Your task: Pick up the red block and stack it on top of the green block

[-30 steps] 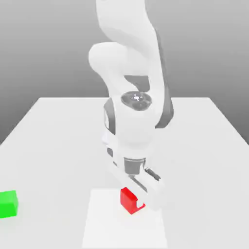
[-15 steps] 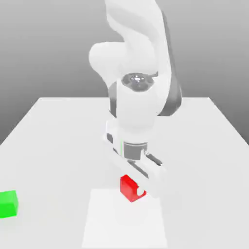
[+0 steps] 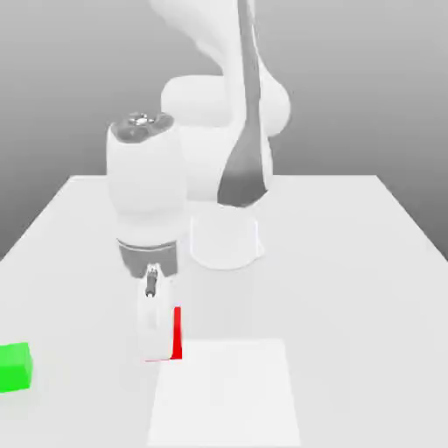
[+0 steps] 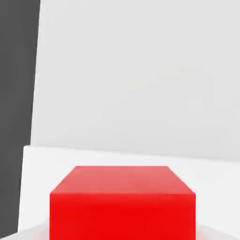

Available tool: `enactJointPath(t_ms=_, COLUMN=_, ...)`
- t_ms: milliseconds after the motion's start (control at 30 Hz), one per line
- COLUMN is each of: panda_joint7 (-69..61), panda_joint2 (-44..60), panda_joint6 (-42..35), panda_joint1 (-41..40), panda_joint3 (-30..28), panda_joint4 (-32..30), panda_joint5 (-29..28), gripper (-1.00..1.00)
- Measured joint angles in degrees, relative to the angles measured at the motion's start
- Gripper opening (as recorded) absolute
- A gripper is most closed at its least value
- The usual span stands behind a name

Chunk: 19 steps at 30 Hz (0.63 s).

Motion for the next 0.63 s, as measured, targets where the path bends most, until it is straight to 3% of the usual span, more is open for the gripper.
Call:
enactJointPath(t_ms=333, panda_joint7=21.85, panda_joint2=4.67, panda_joint6=-5.57, panda_joint1=-9.14, panda_joint3=-9.7, panda_joint4=9.85, panda_joint5=-0.22, gripper=-1.0)
enactJointPath(t_ms=500, panda_joint7=22.64, panda_joint2=12.91, panda_joint6=1.07, panda_joint1=-10.78, panda_joint3=-9.97, panda_joint4=11.34, panda_joint5=2.07, gripper=-1.0)
enactJointPath(t_ms=533, panda_joint7=22.39, panda_joint2=14.19, panda_joint6=2.24, panda_joint1=-10.94, panda_joint3=-9.75, panda_joint4=11.41, panda_joint5=2.45, gripper=1.0)
enactJointPath(t_ms=633, panda_joint7=22.39, panda_joint2=14.19, panda_joint6=2.24, panda_joint1=-10.94, panda_joint3=-9.75, panda_joint4=11.41, panda_joint5=2.45, gripper=1.0)
